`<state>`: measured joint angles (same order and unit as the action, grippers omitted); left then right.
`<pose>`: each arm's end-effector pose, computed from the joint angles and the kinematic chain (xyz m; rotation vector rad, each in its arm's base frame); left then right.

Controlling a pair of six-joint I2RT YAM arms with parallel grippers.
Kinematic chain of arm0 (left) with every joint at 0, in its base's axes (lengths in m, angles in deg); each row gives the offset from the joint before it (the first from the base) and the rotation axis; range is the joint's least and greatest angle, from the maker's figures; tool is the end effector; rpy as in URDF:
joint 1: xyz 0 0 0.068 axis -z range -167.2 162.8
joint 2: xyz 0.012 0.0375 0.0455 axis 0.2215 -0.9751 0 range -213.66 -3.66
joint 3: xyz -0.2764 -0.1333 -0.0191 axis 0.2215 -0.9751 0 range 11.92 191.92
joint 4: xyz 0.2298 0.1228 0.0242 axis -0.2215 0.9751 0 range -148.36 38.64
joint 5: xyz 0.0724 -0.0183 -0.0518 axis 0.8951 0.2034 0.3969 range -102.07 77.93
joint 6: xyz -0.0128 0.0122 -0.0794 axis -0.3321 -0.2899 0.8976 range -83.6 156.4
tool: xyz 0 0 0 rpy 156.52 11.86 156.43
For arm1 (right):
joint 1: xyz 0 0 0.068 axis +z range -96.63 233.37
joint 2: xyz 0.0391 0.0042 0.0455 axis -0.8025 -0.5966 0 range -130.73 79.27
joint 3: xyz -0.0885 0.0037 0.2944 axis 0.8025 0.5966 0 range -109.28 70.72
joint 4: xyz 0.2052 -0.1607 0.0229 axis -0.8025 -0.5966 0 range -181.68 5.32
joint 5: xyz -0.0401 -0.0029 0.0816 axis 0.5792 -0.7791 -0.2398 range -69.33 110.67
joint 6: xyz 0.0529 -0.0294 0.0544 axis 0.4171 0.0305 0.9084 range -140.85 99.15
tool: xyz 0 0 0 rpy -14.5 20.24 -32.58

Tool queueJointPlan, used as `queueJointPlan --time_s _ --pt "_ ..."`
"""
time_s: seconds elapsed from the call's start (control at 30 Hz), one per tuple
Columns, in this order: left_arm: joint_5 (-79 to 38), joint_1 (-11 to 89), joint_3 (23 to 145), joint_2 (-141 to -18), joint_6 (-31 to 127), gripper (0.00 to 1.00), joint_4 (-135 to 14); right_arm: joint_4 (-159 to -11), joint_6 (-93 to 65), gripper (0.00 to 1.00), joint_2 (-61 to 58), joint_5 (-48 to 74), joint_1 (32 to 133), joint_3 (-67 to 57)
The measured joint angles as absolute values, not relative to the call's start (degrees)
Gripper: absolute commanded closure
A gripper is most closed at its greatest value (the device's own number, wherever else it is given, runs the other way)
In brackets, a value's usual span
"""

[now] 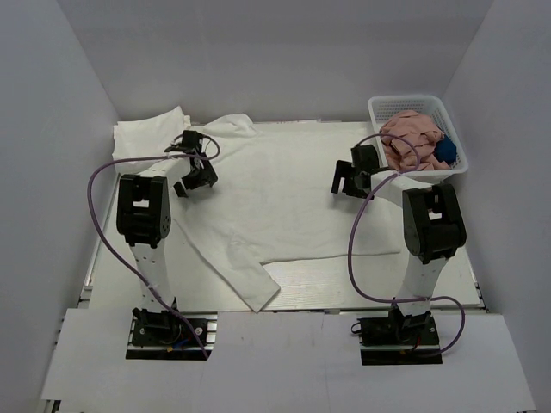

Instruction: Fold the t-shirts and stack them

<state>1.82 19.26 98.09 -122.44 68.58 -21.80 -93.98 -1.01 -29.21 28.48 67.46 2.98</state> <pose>0.4530 -0.0342 0.1615 -0.6638 2.6348 0.1470 0.4217 0.0959 0.1728 0.1825 2.4288 0.0993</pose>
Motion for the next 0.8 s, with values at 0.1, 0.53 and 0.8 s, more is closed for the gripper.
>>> queueJointPlan --time_s 0.1,0.53,0.8 --pt "1.54 18.95 99.95 -123.71 64.74 0.02 -23.57 -93.39 -2.08 0.09 -29.21 27.63 67.20 3.00" --pt "-8.12 20.90 99.68 -107.45 62.29 0.00 -18.52 -88.99 -7.02 0.09 -15.44 19.58 70.10 8.09" --pt "-26.92 25.75 76.08 -83.18 69.52 0.00 -20.88 -86.72 0.39 0.09 -0.04 21.49 69.91 17.93"
